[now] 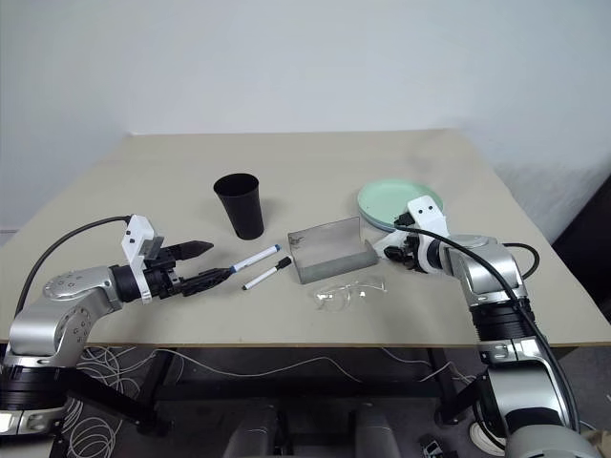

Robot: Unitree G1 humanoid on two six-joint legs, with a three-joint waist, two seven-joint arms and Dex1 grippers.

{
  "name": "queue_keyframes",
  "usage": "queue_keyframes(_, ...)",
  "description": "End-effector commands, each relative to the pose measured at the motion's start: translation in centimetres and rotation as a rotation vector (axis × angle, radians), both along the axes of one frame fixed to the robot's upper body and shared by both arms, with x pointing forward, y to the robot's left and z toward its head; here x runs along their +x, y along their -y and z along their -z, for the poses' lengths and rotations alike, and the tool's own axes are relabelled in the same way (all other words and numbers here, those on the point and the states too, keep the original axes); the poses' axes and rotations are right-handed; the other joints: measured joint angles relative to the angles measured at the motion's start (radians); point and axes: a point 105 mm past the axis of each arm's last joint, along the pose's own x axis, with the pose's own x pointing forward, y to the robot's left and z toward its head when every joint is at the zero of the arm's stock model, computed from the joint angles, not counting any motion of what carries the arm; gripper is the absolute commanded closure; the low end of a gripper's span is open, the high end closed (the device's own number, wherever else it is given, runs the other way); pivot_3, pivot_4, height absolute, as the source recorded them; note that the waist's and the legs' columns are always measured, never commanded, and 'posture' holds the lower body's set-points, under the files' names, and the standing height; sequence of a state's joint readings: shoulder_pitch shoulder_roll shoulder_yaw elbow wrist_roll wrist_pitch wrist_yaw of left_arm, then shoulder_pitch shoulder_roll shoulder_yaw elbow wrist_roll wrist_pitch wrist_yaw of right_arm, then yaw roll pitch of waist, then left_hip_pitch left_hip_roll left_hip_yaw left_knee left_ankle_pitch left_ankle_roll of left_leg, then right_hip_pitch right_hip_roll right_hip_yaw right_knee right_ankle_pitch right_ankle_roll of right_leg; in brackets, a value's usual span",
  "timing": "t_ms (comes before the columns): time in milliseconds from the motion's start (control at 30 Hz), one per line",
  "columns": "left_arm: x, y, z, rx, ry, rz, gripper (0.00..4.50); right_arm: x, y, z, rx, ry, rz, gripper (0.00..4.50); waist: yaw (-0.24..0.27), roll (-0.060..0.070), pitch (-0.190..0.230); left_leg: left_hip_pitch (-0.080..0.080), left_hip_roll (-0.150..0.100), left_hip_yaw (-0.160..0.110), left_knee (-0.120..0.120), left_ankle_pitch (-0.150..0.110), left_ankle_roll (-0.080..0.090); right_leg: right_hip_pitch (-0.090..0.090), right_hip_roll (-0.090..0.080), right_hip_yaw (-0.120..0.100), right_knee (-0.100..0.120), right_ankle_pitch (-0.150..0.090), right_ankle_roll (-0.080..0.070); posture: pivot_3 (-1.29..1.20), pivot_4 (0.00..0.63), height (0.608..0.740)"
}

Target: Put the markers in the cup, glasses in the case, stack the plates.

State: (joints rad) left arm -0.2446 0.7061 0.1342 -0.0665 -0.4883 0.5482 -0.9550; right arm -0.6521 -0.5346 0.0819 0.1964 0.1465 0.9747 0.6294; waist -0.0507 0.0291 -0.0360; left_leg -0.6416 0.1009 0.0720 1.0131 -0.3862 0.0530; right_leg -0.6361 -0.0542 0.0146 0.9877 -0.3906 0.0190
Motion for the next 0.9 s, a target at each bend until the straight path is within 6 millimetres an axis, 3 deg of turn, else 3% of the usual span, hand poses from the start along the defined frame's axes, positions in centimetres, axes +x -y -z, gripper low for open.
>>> queue_keyframes(33,0.2,0.1,-1.2,-0.005,0.046,0.002,0.0,0.6,0.2,-1.2,-0.014,0.046,-0.007,1.9,0.0,0.0,0.0,0.0,0.0,0.0,0.0,0.0,0.0,0.0,0.0,0.0,0.0,0.0,0.0,0.0,0.0,0.615)
queue_keyframes(167,0.2,0.0,-1.2,-0.005,0.046,-0.002,0.0,0.6,0.2,-0.8,-0.03,0.043,-0.015,1.9,0.0,0.0,0.0,0.0,0.0,0.0,0.0,0.0,0.0,0.0,0.0,0.0,0.0,0.0,0.0,0.0,0.0,0.615)
queue_keyframes(200,0.2,0.0,-1.2,-0.005,0.046,-0.004,0.0,0.7,0.1,-0.8,-0.032,0.044,-0.017,2.09,0.0,0.0,0.0,0.0,0.0,0.0,0.0,0.0,0.0,0.0,0.0,0.0,0.0,0.0,0.0,0.0,0.0,0.615)
queue_keyframes(267,0.2,0.0,-1.2,-0.004,0.047,-0.005,0.0,0.7,0.1,-0.8,-0.037,0.048,-0.018,2.53,0.0,0.0,0.0,0.0,0.0,0.0,0.0,0.0,0.0,0.0,0.0,0.0,0.0,0.0,0.0,0.0,0.0,0.615)
queue_keyframes(467,0.2,-0.1,-1.2,-0.005,0.047,-0.008,0.0,0.9,0.2,-0.8,-0.043,0.058,-0.018,4.45,0.0,0.0,0.0,0.0,0.0,0.0,0.0,0.0,0.0,0.0,0.0,0.0,0.0,0.0,0.0,0.0,0.0,0.615)
queue_keyframes(700,0.3,-0.1,-1.2,-0.005,0.048,-0.007,0.0,0.9,0.3,-1.5,-0.037,0.07,-0.042,4.45,0.0,0.0,0.0,0.0,0.0,0.0,0.0,0.0,0.0,0.0,0.0,0.0,0.0,0.0,0.0,0.0,0.0,0.615)
queue_keyframes(900,0.3,-0.1,-1.2,-0.003,0.047,-0.008,0.0,0.2,-0.5,-6.2,0.058,0.151,-0.192,4.45,0.002,0.0,0.0,0.0,0.0,0.0,0.0,0.0,0.0,0.0,0.0,0.0,0.0,0.0,0.0,0.0,0.0,0.615)
